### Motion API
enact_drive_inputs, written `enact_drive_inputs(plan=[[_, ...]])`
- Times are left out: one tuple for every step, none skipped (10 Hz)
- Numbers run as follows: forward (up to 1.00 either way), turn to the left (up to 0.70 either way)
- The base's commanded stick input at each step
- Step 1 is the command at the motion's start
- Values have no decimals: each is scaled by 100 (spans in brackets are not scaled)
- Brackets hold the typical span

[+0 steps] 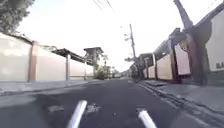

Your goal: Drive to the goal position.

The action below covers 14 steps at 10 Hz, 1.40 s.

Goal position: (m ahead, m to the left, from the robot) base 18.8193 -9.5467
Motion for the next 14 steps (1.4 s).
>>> enact_drive_inputs(plan=[[85, 0], [85, 0], [85, -19], [85, -34], [85, -34], [85, -34], [85, -34], [85, -34], [85, -17], [85, -2], [85, 0], [85, 0], [85, 0], [85, 0]])
